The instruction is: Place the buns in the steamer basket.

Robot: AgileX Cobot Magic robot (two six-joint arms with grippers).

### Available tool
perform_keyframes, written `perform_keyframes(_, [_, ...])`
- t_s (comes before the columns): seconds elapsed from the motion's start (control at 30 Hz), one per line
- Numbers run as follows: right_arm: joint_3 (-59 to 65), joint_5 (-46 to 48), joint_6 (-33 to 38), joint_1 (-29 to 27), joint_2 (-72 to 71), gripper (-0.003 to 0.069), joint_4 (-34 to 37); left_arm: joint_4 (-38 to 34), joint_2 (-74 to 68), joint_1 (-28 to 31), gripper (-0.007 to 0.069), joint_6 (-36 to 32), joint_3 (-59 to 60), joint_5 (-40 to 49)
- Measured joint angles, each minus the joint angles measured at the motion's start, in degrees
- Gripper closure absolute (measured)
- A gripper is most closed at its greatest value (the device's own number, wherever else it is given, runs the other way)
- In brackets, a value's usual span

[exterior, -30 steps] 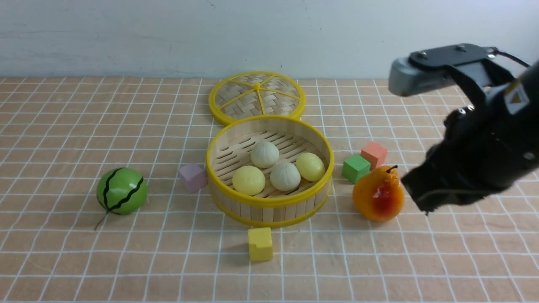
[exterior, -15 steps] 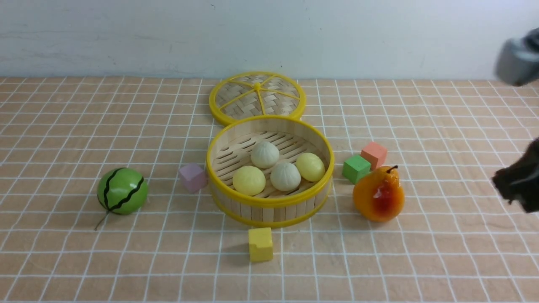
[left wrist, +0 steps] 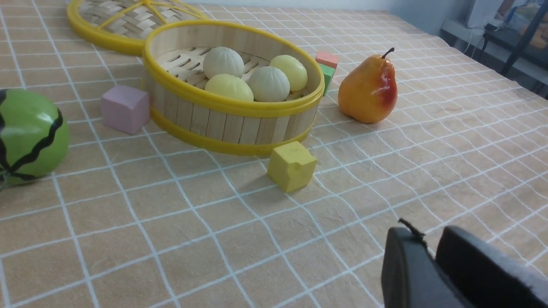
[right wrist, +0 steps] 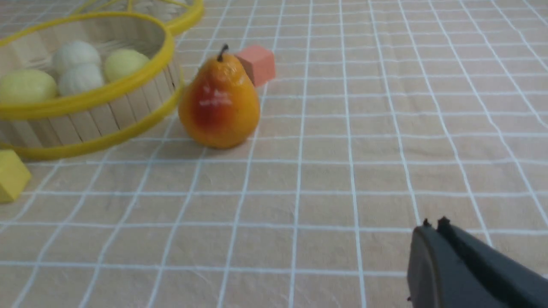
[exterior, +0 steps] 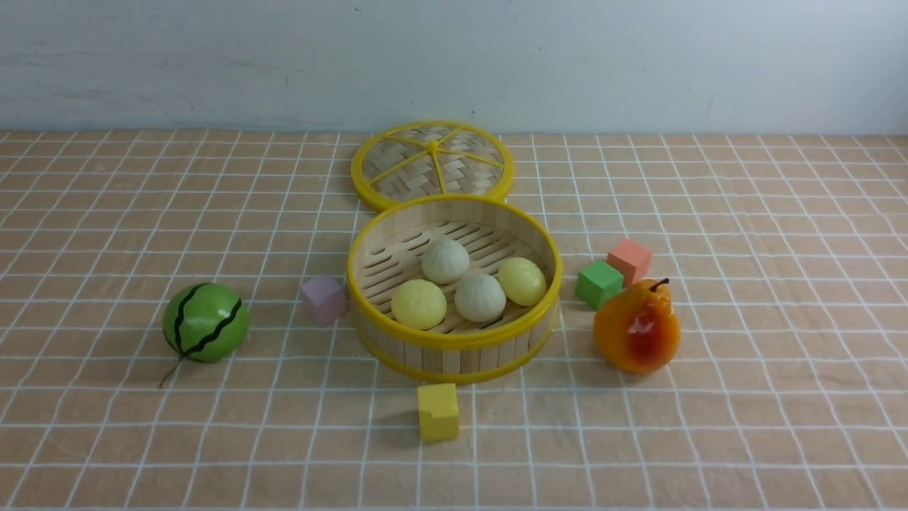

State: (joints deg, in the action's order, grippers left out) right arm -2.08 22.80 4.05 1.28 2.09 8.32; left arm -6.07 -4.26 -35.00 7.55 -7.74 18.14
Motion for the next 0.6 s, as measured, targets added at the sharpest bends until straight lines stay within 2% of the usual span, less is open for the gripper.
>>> perform_keyframes(0.07, [2.9,0.4,-0.7,-0.1,-2.3,0.0676,0.1,0.0,0.0,0.0,0.0522,0.0,0.0,-0.1])
perform_keyframes(0.6, [2.9,0.4,-2.2,-0.7,-2.7,0.0667,0.8,0.0,-0.4,0.0,0.0512,0.0,0.0,0.8])
